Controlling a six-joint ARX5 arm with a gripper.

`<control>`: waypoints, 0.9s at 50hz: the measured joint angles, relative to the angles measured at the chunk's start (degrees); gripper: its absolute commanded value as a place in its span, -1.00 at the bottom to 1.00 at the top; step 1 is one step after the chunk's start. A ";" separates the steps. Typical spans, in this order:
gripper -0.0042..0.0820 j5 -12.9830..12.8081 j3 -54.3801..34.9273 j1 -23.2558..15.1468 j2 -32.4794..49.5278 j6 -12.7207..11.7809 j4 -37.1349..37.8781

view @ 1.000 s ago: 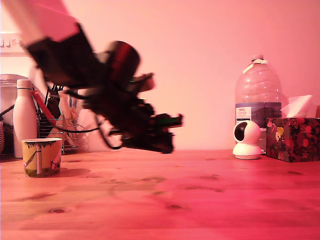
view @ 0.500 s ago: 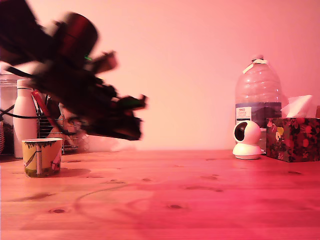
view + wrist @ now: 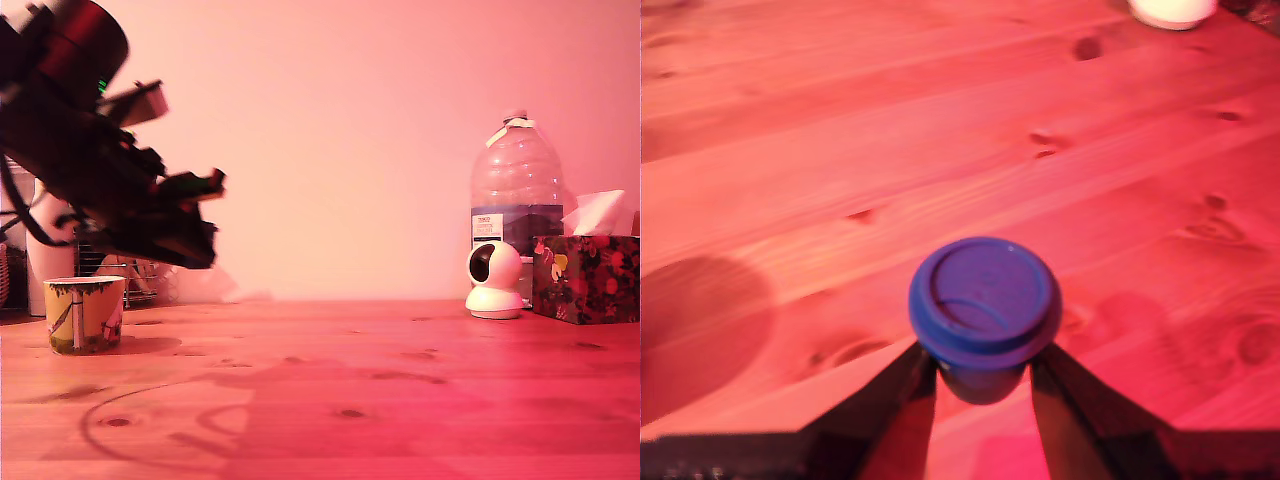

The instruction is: Pick up the coffee capsules from the table one by one and drop them inside the nearest coffee cup

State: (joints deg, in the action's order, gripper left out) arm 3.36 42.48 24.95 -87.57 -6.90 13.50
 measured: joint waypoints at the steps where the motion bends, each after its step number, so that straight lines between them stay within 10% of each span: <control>1: -0.65 0.00 0.00 -0.31 0.26 0.00 -0.33; 45: -0.65 0.11 0.00 -18.21 8.13 1.09 -6.23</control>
State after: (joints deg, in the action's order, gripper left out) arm 3.46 42.48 6.74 -79.44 -5.80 7.27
